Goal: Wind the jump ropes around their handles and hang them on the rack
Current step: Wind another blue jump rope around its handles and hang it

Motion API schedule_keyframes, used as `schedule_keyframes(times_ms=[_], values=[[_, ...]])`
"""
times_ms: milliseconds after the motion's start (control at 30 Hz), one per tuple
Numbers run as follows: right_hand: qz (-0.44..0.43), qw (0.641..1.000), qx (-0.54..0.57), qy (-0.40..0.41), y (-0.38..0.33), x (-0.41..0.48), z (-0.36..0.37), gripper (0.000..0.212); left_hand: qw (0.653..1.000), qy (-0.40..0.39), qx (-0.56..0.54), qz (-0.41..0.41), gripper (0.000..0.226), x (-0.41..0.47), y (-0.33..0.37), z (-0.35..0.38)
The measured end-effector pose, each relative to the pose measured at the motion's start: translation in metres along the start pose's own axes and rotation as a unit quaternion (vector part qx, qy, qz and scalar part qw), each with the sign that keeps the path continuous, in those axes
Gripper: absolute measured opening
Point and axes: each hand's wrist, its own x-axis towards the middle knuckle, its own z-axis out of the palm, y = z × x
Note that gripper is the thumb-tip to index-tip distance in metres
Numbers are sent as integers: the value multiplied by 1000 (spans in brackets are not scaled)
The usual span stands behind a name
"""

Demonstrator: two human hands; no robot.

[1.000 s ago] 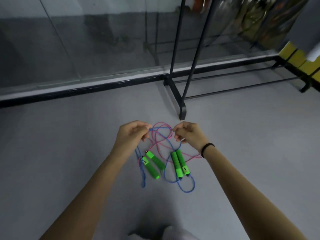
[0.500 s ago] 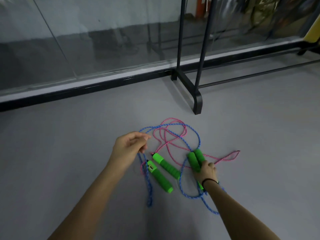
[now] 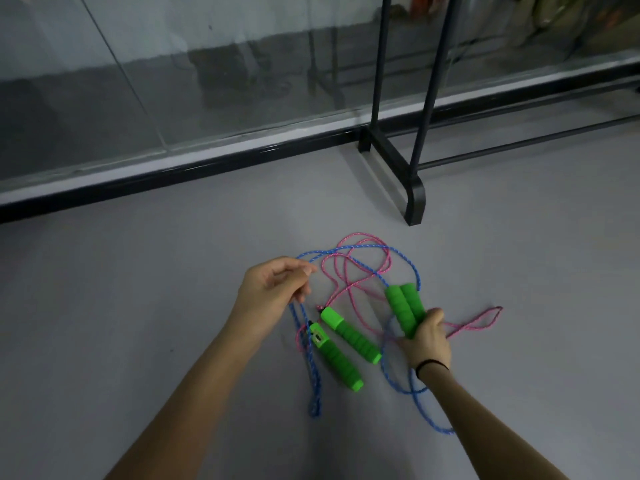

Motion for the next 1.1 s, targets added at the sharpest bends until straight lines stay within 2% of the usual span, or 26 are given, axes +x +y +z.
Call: schedule_keyframes(times_ms=[67,133,267,367,433,533,600,733,867,1000,1067,1100], values=[[-54,997,61,-13,-42,-15,-30,53,1000,1,-9,0,14,-1,19,0],[-106,987,119,-31,-96,-34,-73,63,1000,5,-18,15,15,-5,56,0],[-224,956,170,-79,-216,-88,-195,45,998,22,-22,52,16,-17,173,-8],[-284,942,136,-114,-298,-128,-301,44,994,44,-88,38,46,-28,289,-23],[-319,934,107,-122,-353,-154,-375,52,991,31,-131,26,54,-40,378,-37],[-353,921,94,-133,-431,-193,-480,53,991,4,-130,35,40,-63,507,-55],[-369,915,90,-135,-479,-215,-539,46,986,26,-158,48,32,-79,586,-65],[-380,908,106,-142,-554,-252,-630,46,966,99,-226,75,19,-101,707,-82],[-398,898,140,-124,-601,-271,-683,45,939,157,-289,94,17,-111,786,-106],[-436,886,116,-111,-631,-280,-713,41,933,146,-314,103,26,-125,823,-129],[-444,884,89,-115,-644,-287,-728,39,947,149,-256,124,45,-134,829,-143],[-443,885,73,-121,-650,-290,-734,41,958,170,-179,149,58,-139,831,-152]])
